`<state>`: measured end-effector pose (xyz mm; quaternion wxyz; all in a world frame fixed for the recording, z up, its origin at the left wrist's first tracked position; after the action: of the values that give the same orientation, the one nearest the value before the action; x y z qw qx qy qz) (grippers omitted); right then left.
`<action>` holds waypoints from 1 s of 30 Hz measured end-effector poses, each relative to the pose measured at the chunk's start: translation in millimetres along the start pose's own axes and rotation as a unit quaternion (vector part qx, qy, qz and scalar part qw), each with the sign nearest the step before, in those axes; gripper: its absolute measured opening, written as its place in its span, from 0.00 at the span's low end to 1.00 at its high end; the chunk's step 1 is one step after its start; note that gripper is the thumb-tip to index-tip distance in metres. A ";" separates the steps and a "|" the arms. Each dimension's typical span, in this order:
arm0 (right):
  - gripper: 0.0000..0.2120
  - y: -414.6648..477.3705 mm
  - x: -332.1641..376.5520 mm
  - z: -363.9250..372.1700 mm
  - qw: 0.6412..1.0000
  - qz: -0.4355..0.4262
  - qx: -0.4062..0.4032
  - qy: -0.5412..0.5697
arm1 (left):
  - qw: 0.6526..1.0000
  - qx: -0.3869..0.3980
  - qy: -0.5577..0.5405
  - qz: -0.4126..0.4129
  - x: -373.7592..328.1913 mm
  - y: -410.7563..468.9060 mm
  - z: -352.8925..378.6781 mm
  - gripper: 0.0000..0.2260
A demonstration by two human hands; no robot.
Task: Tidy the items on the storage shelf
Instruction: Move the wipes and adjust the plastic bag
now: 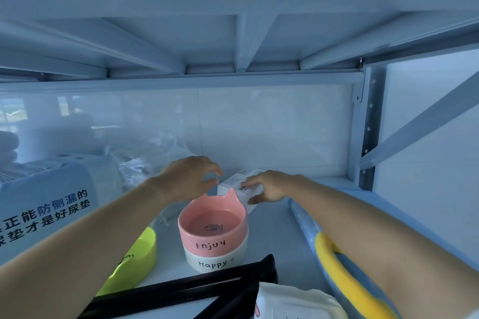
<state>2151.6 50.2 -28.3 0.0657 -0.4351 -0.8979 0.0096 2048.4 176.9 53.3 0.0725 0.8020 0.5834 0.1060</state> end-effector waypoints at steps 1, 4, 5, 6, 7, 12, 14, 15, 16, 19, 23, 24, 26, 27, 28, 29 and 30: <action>0.31 -1.1 -4.0 -2.7 1.000 0.010 -0.003 -0.005 | 1.000 -0.002 -0.006 0.002 -0.9 0.8 -0.3 0.12; 0.35 0.0 -12.2 -7.0 0.999 0.047 -0.020 0.018 | 1.000 -0.002 -0.018 0.000 -2.0 4.1 -1.6 0.12; 0.35 1.5 -12.5 -7.0 0.998 0.051 -0.028 0.022 | 1.000 -0.001 -0.020 0.000 -3.2 5.6 -1.1 0.13; 0.34 2.6 -12.3 -6.3 0.998 0.051 -0.033 0.020 | 1.000 -0.001 -0.021 0.001 -4.8 7.1 -0.5 0.13; 0.33 3.3 -13.2 -6.0 0.998 0.046 -0.038 0.022 | 1.000 -0.001 -0.024 0.001 -6.9 8.6 0.4 0.13; 0.15 -4.6 -16.5 -23.0 0.995 -0.004 -0.078 0.062 | 1.000 0.004 -0.027 -0.004 -8.6 17.5 9.1 0.14; 0.11 -9.6 -21.7 -36.5 0.991 0.007 -0.105 0.088 | 0.999 0.004 -0.038 -0.007 -7.1 24.3 12.1 0.15; 0.11 -13.1 -26.0 -44.7 0.987 0.017 -0.121 0.108 | 0.999 0.001 -0.044 -0.007 -7.4 28.6 12.5 0.17; 0.12 -16.9 -31.7 -53.0 0.981 0.026 -0.135 0.138 | 0.999 -0.001 -0.051 -0.006 -8.6 33.1 13.1 0.20; 0.12 -28.6 -44.3 -61.6 0.944 0.039 -0.130 0.301 | 0.997 -0.004 -0.072 0.012 -17.9 46.0 16.2 0.30; 0.10 -42.8 -39.3 -61.7 0.920 0.026 -0.109 0.374 | 0.995 -0.004 -0.092 0.039 -35.5 63.3 19.8 0.36; 0.09 -46.1 -39.7 -60.5 0.917 0.024 -0.107 0.383 | 0.994 -0.003 -0.096 0.043 -39.4 67.1 20.1 0.35; 0.07 -54.2 -45.1 -62.7 0.908 0.021 -0.126 0.399 | 0.993 -0.013 -0.106 0.049 -45.3 72.3 18.4 0.32; 0.06 -59.5 -49.2 -66.2 0.902 0.020 -0.150 0.405 | 0.991 -0.022 -0.118 0.053 -46.9 73.6 16.7 0.30; 0.07 -65.9 -53.1 -71.4 0.897 0.016 -0.180 0.404 | 0.989 -0.033 -0.136 0.056 -47.4 74.8 14.4 0.28; 0.07 -72.0 -56.1 -76.9 0.895 0.011 -0.208 0.393 | 0.985 -0.045 -0.156 0.058 -47.2 75.7 11.5 0.26; 0.08 -78.2 -58.0 -80.5 0.896 0.007 -0.228 0.380 | 0.981 -0.056 -0.176 0.058 -47.0 76.7 8.1 0.24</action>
<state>2136.3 -47.0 51.0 0.3014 -0.4149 -0.7790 -0.3607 2107.1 108.6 59.8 0.2128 0.8353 0.5069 -0.0006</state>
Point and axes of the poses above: each hand's wrist, its own y-axis towards the middle knuckle, its own z-axis out of the palm, x = y × z, the point moved 10 cm from there along y, towards the middle knuckle, and after that the axes turned 6 degrees about x, right-handed, at the moved point
